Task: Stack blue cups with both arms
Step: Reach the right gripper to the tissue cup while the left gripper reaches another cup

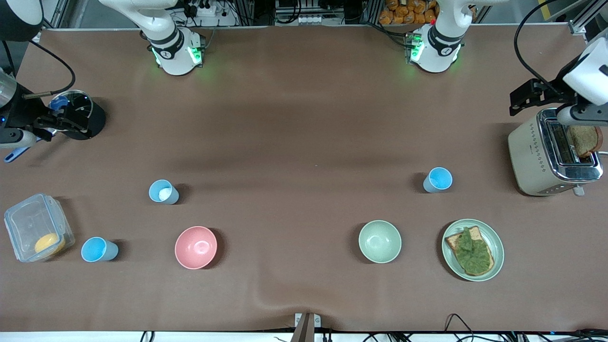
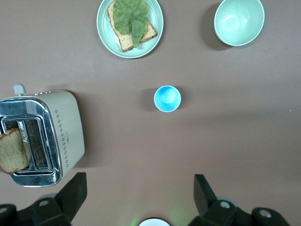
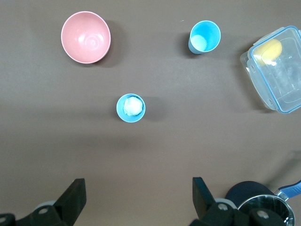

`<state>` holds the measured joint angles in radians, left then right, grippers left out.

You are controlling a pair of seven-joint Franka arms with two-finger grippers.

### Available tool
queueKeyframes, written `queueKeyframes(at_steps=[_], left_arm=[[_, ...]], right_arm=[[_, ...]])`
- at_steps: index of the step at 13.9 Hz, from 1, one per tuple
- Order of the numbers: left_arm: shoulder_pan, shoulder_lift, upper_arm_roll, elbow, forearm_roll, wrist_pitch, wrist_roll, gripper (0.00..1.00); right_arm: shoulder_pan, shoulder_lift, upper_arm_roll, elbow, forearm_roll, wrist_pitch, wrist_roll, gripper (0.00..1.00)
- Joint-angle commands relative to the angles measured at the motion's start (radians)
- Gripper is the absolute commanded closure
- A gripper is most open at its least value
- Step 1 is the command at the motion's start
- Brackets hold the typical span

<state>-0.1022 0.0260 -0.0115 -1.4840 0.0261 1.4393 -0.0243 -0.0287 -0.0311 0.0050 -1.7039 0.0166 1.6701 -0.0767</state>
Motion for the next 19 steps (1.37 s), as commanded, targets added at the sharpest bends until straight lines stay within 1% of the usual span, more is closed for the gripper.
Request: queueKeyframes(at_steps=[1, 3, 5, 7, 10, 13, 14, 16, 17, 19], left_arm=[[-0.007, 0.022, -0.004, 0.008, 0.028, -0.005, 0.017, 0.00], [0.001, 0.022, -0.004, -0.007, 0.026, -0.011, 0.027, 0.00], [-0.004, 0.015, -0.004, -0.073, 0.026, -0.011, 0.015, 0.00], [0.001, 0.009, -0.004, -0.134, 0.026, -0.011, 0.014, 0.00], [0.006, 0.002, -0.004, -0.223, 0.026, 0.009, 0.012, 0.00], [0.007, -0.041, -0.004, -0.341, 0.026, 0.097, 0.012, 0.00], [0.010, -0.066, -0.004, -0.399, 0.026, 0.148, 0.012, 0.00], [0.036, -0.107, -0.004, -0.519, 0.026, 0.270, 0.012, 0.00], [0.039, -0.119, -0.005, -0.565, 0.026, 0.329, 0.012, 0.00], [0.041, -0.113, -0.005, -0.613, 0.025, 0.407, 0.012, 0.00]], right_arm=[[0.009, 0.005, -0.003, 0.013, 0.002, -0.013, 0.021, 0.00], [0.016, 0.008, -0.003, 0.010, 0.002, -0.015, 0.014, 0.00], [0.038, 0.032, -0.002, 0.006, 0.002, -0.041, 0.023, 0.00], [0.096, 0.057, -0.002, 0.000, 0.000, -0.078, 0.023, 0.00], [0.154, 0.118, -0.002, -0.011, -0.001, -0.012, 0.076, 0.00], [0.187, 0.184, -0.003, -0.017, -0.006, 0.055, 0.138, 0.00], [0.203, 0.200, -0.002, -0.019, -0.026, 0.071, 0.174, 0.00], [0.252, 0.256, -0.002, -0.025, -0.093, 0.117, 0.254, 0.00], [0.266, 0.275, -0.002, -0.040, -0.122, 0.162, 0.279, 0.00], [0.271, 0.293, -0.003, -0.107, -0.135, 0.282, 0.281, 0.00]])
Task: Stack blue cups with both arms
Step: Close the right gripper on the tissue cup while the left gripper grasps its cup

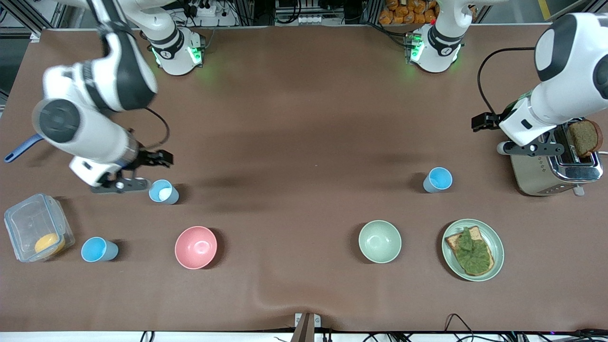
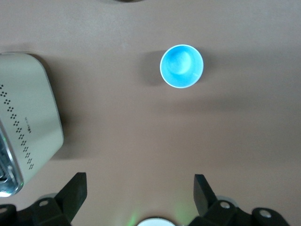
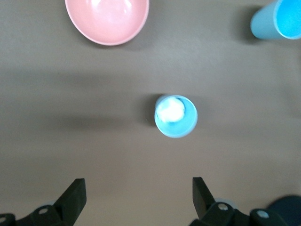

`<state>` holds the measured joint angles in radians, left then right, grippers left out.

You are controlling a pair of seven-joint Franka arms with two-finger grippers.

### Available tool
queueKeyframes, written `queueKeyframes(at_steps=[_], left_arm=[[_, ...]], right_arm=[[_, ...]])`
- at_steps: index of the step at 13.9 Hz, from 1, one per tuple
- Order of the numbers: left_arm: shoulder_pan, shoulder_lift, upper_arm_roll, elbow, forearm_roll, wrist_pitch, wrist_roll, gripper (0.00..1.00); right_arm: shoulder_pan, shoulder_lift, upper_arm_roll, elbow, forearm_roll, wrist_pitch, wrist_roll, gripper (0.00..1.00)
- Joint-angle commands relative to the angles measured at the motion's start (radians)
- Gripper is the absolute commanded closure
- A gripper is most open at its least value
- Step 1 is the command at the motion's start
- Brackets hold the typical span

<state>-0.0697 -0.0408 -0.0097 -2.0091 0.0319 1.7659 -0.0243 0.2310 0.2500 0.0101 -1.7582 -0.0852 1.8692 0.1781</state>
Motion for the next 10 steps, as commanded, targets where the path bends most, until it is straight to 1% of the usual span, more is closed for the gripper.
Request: queueKeyframes(at_steps=[1, 2, 3, 5, 9, 10], left_arm=[[0.008, -0.041, -0.007, -0.114, 0.019, 0.131, 0.012, 0.00], [0.008, -0.037, -0.007, -0.143, 0.019, 0.185, 0.012, 0.00], [0.008, -0.033, -0.007, -0.173, 0.019, 0.237, 0.009, 0.00], [0.008, -0.016, -0.007, -0.204, 0.019, 0.302, -0.002, 0.00], [0.007, 0.061, -0.007, -0.207, 0.019, 0.372, -0.005, 0.00], [0.007, 0.079, -0.007, -0.207, 0.019, 0.397, -0.005, 0.00]], right_arm=[[0.002, 0.023, -0.009, -0.104, -0.040, 0.167, 0.026, 0.00], [0.005, 0.035, -0.010, -0.150, -0.050, 0.244, 0.026, 0.00], [-0.001, 0.051, -0.012, -0.177, -0.076, 0.286, 0.026, 0.00], [-0.025, 0.092, -0.012, -0.182, -0.117, 0.314, 0.026, 0.00], [-0.036, 0.144, -0.013, -0.233, -0.126, 0.442, 0.024, 0.00], [-0.041, 0.162, -0.013, -0.234, -0.136, 0.453, 0.024, 0.00]])
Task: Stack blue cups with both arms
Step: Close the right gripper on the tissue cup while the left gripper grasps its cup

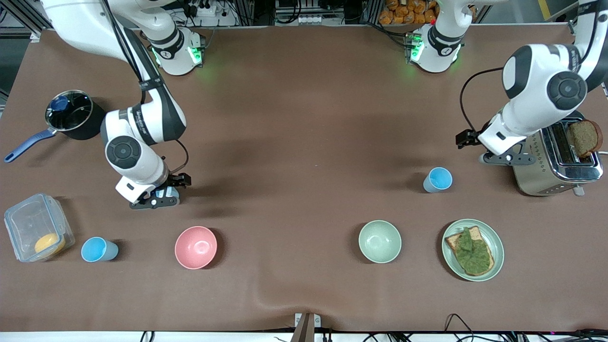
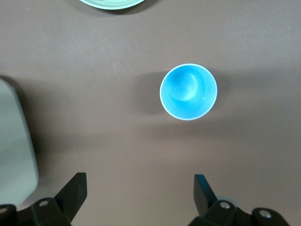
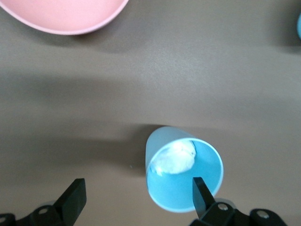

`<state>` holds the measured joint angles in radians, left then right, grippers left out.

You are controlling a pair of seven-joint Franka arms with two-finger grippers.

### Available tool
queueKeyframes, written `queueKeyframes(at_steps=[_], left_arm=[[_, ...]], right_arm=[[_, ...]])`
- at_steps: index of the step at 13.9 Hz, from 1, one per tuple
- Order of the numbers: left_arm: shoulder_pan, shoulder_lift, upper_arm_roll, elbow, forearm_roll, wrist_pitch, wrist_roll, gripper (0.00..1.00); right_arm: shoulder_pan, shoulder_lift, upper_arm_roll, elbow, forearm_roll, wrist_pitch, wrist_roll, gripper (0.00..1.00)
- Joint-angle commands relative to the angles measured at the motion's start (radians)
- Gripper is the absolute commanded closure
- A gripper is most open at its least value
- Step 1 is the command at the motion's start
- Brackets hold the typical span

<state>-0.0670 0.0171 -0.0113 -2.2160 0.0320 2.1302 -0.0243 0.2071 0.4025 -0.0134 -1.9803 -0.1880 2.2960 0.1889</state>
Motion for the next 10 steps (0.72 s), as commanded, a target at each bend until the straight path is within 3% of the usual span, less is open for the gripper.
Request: queueKeyframes(at_steps=[1, 2, 4, 5, 6, 10], left_arm=[[0.004, 0.055, -0.006, 0.005, 0.019, 0.077, -0.006, 0.00], [0.004, 0.078, -0.006, 0.013, 0.013, 0.086, -0.020, 0.00], [-0.005, 0.122, -0.006, 0.024, 0.013, 0.106, -0.054, 0.00], [-0.005, 0.147, -0.006, 0.032, 0.019, 0.125, -0.054, 0.00], [-0.005, 0.170, -0.006, 0.047, 0.019, 0.131, -0.052, 0.00], [-0.002, 0.263, -0.004, 0.122, 0.019, 0.131, -0.052, 0.00]], right_arm=[[-0.035, 0.034, 0.010, -0.012, -0.045, 0.049, 0.011, 0.10], [-0.035, 0.038, 0.010, -0.011, -0.047, 0.054, 0.001, 0.37], [-0.029, 0.056, 0.010, -0.008, -0.062, 0.059, 0.001, 0.72], [-0.029, 0.059, 0.010, -0.005, -0.077, 0.059, 0.001, 0.80], [-0.028, 0.059, 0.010, -0.005, -0.079, 0.057, 0.001, 1.00], [-0.024, 0.061, 0.012, 0.014, -0.079, 0.045, -0.002, 1.00]])
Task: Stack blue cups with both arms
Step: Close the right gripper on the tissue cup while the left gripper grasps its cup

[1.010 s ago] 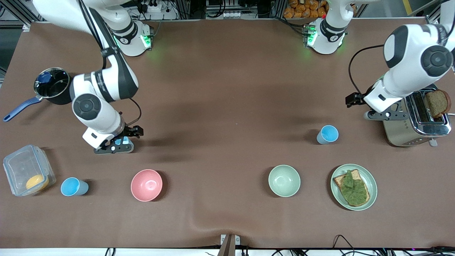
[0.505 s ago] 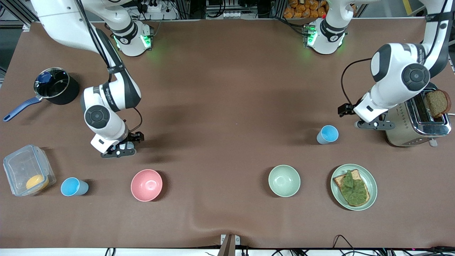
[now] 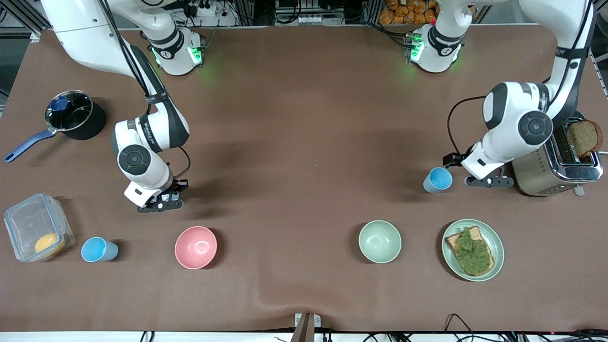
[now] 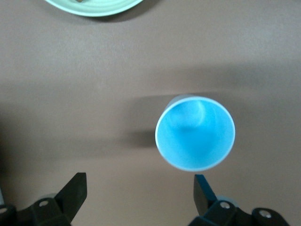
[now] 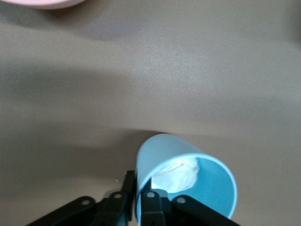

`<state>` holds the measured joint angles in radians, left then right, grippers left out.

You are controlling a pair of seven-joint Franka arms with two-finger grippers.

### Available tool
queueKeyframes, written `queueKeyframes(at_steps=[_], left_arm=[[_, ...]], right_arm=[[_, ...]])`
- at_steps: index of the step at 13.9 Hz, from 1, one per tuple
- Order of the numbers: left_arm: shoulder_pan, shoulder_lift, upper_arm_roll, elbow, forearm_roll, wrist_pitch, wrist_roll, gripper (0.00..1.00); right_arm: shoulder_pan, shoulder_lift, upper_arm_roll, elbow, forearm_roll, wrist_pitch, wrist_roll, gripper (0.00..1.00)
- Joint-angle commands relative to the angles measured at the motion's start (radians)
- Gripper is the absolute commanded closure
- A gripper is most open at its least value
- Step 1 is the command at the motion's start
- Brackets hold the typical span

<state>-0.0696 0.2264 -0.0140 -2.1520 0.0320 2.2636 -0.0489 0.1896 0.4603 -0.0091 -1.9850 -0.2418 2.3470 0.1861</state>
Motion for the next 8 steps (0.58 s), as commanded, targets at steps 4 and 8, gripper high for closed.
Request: queueKeyframes(at_steps=[4, 8], left_arm=[[0.008, 0.077, -0.003, 0.063, 0.019, 0.023, -0.026, 0.00], [0.008, 0.094, -0.003, 0.066, 0.019, 0.043, -0.026, 0.00]], right_arm=[[0.019, 0.000, 0.014, 0.107, -0.011, -0.142, 0.007, 1.00], [0.092, -0.006, 0.038, 0.245, 0.161, -0.326, 0.024, 1.00]])
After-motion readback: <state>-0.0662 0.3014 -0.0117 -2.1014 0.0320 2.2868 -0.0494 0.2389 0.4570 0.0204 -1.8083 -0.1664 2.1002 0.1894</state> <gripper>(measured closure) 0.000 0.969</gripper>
